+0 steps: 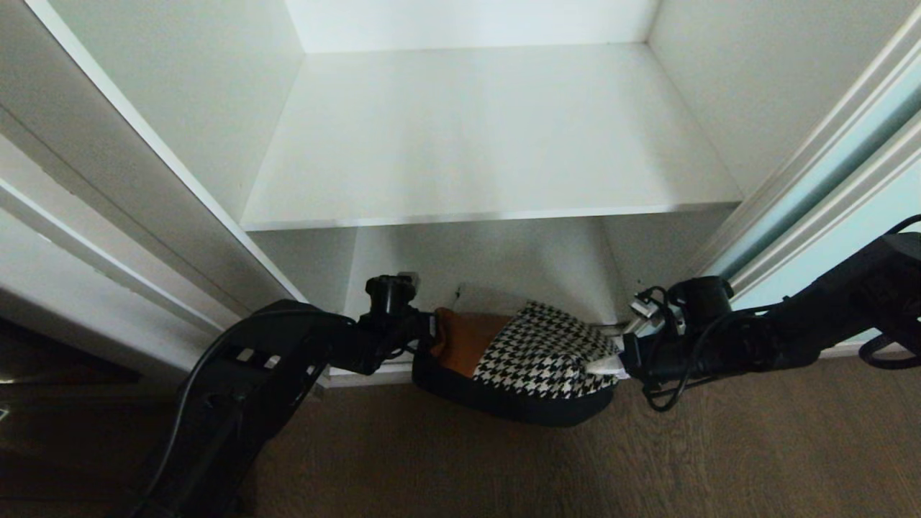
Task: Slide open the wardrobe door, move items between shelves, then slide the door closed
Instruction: Place the pillow on the lower shelf
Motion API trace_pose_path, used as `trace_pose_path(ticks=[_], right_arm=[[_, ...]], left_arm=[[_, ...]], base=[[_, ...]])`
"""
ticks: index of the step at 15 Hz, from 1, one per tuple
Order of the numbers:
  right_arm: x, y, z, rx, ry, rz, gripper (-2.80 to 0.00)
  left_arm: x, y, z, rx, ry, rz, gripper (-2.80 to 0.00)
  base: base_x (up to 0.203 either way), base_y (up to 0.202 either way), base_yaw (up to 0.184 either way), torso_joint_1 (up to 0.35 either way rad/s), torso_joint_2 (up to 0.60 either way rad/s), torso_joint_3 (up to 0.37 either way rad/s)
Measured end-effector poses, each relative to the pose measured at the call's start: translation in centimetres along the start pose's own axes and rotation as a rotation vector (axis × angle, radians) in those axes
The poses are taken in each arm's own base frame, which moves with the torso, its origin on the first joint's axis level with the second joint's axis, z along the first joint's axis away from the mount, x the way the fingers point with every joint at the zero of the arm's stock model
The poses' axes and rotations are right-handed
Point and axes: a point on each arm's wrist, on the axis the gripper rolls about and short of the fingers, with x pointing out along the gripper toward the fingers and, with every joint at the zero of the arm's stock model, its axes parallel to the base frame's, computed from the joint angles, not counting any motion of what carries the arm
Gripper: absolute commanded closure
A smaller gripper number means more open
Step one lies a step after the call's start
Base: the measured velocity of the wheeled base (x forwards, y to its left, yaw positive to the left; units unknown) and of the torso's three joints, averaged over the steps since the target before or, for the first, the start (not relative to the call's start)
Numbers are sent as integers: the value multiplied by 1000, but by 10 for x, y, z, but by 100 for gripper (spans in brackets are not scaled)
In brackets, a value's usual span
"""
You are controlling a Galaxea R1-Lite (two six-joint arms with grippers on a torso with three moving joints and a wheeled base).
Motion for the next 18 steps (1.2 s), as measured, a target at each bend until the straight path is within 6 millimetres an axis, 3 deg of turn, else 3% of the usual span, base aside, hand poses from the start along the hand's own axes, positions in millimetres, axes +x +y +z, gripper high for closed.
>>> trace_pose_path(ticks=[5,7,9,14,18], right_arm=[[7,-1,-6,-17,22,-2,0],[11,-2,-6,-17,29,-4,0],[15,-3,-7,-17,36,-6,0],[19,-5,-7,-15,33,-28,0],[20,-6,-7,-14,34,-30,0]], left_arm=[[-8,5,26,-107,-91,42,0],[-22,8,23,-145,-43,56,0],[-43,8,19,-171,18,66,0],[-108,3,33,-215,85,55,0],[-163,-15,12,-238,316,-114,0]], base=[[0,0,0,0,0,0],[0,0,0,0,0,0],[0,0,0,0,0,0],[0,0,0,0,0,0],[0,0,0,0,0,0]])
